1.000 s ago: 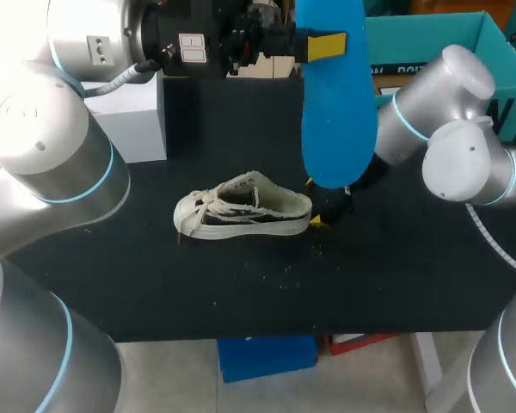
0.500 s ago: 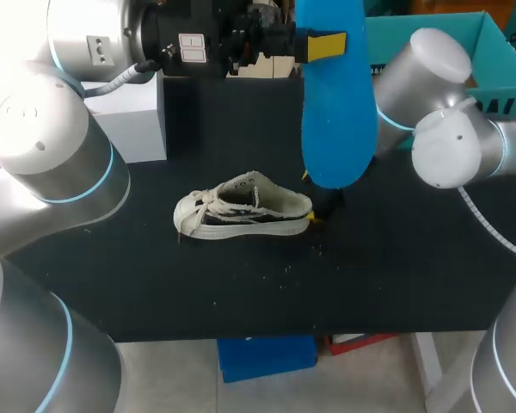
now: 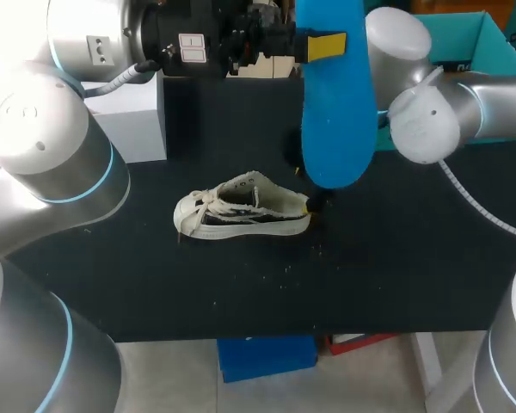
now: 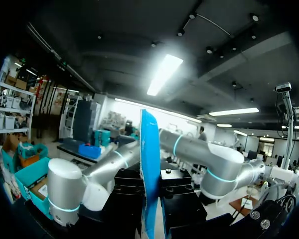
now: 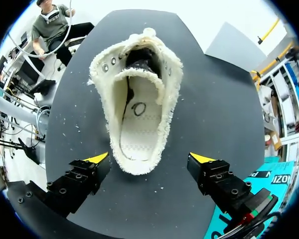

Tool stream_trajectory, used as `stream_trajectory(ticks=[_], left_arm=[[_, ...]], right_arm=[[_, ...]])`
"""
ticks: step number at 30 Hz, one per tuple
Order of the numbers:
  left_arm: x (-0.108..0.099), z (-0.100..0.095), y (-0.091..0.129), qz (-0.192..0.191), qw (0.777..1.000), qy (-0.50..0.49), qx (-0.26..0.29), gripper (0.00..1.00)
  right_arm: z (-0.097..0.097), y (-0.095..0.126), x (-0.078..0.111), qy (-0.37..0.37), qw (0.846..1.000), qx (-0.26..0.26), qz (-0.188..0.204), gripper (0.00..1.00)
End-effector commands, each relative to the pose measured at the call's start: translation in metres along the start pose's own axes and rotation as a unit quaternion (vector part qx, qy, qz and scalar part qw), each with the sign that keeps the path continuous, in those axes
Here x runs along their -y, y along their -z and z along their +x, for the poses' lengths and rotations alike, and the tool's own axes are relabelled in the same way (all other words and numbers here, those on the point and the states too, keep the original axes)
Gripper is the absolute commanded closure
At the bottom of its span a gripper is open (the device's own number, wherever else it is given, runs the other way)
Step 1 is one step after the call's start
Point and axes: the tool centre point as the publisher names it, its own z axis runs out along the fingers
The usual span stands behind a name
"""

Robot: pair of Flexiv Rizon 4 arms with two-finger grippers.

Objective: Take the shoe out of the shoebox, open the shoe tongue, remove and reinsert the insole, then place the shoe into the shoebox

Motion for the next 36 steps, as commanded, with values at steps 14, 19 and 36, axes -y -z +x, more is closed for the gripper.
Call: stream_trajectory(ticks=[14, 19, 36], left_arm=[[0.0, 0.0, -0.001, -0.001, 1.0, 0.0, 0.001, 1.0], [0.0, 0.0, -0.001, -0.001, 1.0, 0.0, 0.001, 1.0], [0.0, 0.0, -0.001, -0.001, 1.0, 0.0, 0.001, 1.0]], right_arm=[[0.005, 0.004, -0.021, 0.005, 0.989, 0.008, 0.15, 0.0], [0.01, 0.003, -0.021, -0.003, 0.988, 0.003, 0.151, 0.0], [0.01, 0.001, -0.016, -0.018, 0.999, -0.002, 0.05, 0.0]])
